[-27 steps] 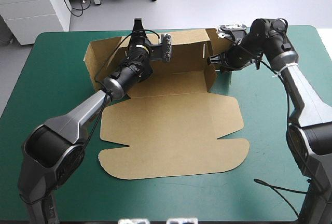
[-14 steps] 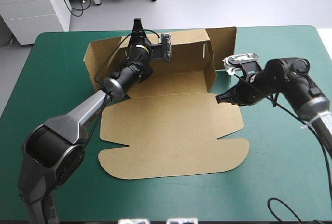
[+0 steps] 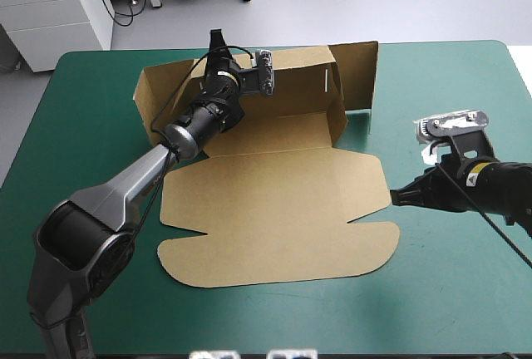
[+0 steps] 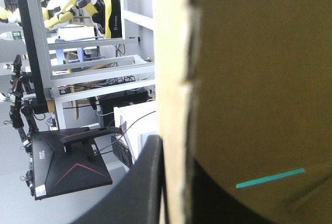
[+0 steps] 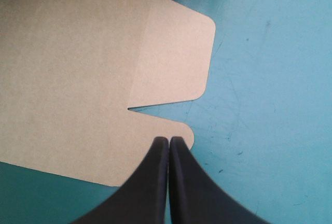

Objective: Fold the box

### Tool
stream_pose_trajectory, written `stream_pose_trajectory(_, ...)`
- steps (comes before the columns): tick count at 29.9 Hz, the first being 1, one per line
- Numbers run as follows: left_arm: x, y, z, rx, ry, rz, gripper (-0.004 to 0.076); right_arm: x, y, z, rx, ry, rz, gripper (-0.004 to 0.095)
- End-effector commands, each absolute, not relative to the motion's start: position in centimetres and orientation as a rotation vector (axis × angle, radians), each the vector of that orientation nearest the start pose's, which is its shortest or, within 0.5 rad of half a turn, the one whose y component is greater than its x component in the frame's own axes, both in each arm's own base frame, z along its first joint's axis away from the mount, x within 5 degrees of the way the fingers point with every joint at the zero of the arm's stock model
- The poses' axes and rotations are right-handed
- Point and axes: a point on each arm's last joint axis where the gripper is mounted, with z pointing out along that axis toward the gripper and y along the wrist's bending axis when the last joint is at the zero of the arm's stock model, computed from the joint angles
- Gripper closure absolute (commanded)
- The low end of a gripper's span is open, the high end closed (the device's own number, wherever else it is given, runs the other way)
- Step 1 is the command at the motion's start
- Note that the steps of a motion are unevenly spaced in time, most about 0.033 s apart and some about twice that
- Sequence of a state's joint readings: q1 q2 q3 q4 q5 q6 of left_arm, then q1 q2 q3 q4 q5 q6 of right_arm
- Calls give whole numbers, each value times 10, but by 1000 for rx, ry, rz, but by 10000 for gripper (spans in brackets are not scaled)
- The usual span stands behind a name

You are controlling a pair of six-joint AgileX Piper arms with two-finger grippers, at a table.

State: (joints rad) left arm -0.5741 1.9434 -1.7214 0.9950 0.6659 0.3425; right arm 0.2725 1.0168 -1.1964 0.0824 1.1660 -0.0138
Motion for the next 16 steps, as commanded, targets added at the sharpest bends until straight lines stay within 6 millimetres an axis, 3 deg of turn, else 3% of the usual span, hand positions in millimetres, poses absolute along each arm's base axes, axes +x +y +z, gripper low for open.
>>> stream_pose_trajectory(1, 395, -195, 352, 1358, 1668, 956, 731, 166, 51, 401, -328, 2411, 189, 912)
stream_pose_trajectory(10, 365, -181, 397, 1241, 1686, 848, 731, 171, 51, 388, -300, 2406, 179, 912)
stream_pose_trajectory(16, 339, -190, 419, 1232, 1644, 787, 731, 171, 53, 388, -295, 2396, 206, 912)
